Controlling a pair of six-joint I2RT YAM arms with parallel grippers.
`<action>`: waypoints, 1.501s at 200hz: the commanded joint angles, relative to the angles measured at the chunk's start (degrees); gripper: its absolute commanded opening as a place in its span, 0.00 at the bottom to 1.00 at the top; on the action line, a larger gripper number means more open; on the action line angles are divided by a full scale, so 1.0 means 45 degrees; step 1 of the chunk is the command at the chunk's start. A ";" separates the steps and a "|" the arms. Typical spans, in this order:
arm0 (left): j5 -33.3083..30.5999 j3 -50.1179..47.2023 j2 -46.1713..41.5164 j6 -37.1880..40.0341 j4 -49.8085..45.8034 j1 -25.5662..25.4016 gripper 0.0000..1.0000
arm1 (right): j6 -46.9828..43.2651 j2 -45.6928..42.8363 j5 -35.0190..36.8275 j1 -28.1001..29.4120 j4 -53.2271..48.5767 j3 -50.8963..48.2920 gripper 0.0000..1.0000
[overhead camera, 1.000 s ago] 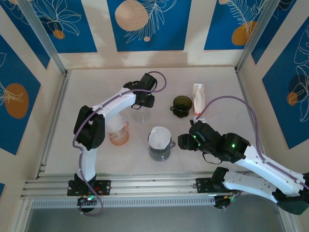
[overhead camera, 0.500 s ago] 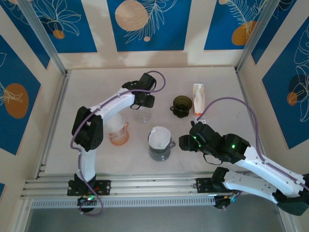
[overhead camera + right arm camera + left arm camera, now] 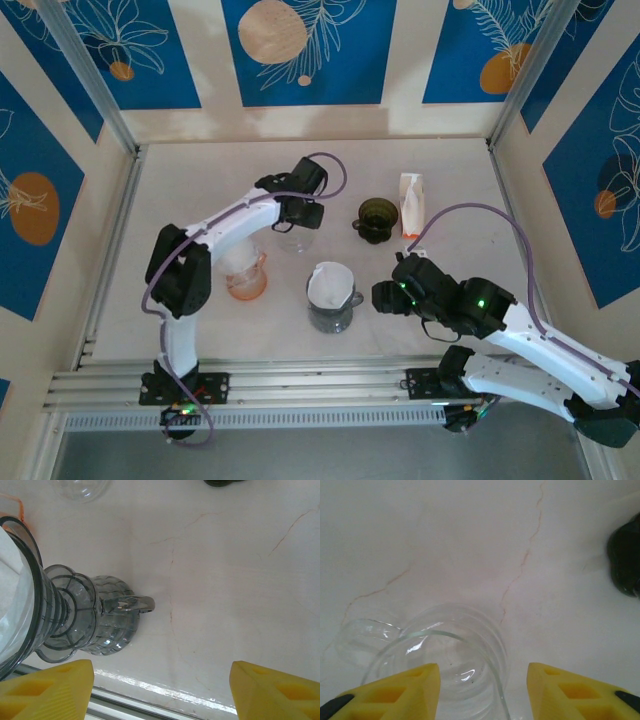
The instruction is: Place the coffee filter in the dripper
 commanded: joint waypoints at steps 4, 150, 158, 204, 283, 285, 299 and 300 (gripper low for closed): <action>-0.0184 0.0325 0.0643 0.0097 -0.0145 -0.0104 0.46 | 0.0163 -0.0243 -0.0103 -0.0069 -0.0079 0.0023 0.73; -0.0620 0.0701 0.0904 0.0223 -0.0459 -0.0035 0.10 | 0.0733 -0.0642 -0.1000 -0.0095 -0.0197 -0.0873 0.73; -0.0558 0.0692 0.0801 0.0190 -0.0441 0.0011 0.08 | 0.0824 -0.0720 -0.1423 -0.0107 -0.0025 -0.1171 0.72; -0.0386 0.1073 0.0437 0.0224 -0.0547 0.0132 0.01 | 0.1252 -0.1045 -0.4971 -0.0105 0.3021 -0.3720 0.59; -0.0045 0.3046 0.0491 0.0507 -0.1643 0.0376 0.00 | 0.2999 -0.0321 -0.7421 -0.0027 0.7239 -0.6447 0.44; -0.0035 0.3111 0.0512 0.0515 -0.1688 0.0384 0.00 | 0.3035 -0.0303 -0.7437 -0.0029 0.7303 -0.6476 0.44; 0.0013 0.3645 0.0613 0.0573 -0.1963 0.0400 0.00 | 0.3147 -0.0084 -0.7625 -0.0061 0.7748 -0.6635 0.42; 0.0014 0.3682 0.0608 0.0574 -0.1982 0.0403 0.00 | 0.3151 -0.0043 -0.7668 -0.0062 0.7811 -0.6645 0.42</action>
